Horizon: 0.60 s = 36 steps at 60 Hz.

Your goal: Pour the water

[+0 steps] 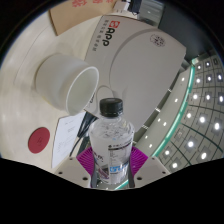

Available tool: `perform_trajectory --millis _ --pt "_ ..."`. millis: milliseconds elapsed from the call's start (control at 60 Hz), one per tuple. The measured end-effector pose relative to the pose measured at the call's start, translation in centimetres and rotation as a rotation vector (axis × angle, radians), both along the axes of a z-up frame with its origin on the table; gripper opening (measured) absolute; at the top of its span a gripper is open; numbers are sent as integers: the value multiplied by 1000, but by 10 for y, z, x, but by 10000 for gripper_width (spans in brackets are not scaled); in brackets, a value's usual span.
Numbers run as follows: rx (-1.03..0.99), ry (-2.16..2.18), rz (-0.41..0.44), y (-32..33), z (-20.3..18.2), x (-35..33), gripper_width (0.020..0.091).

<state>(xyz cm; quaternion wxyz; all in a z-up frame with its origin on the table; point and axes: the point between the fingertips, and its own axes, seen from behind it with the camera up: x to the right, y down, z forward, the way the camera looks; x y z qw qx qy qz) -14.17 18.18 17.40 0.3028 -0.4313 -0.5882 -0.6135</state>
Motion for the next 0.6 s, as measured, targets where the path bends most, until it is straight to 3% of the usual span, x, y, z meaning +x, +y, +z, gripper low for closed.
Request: perform_trajectory --millis 300,483,600 --pt "-50 79 -26 2 -1 5 429" --pt "-64 604 -137 -10 8 19 434" --pt "-52 973 -151 -17 24 24 436"
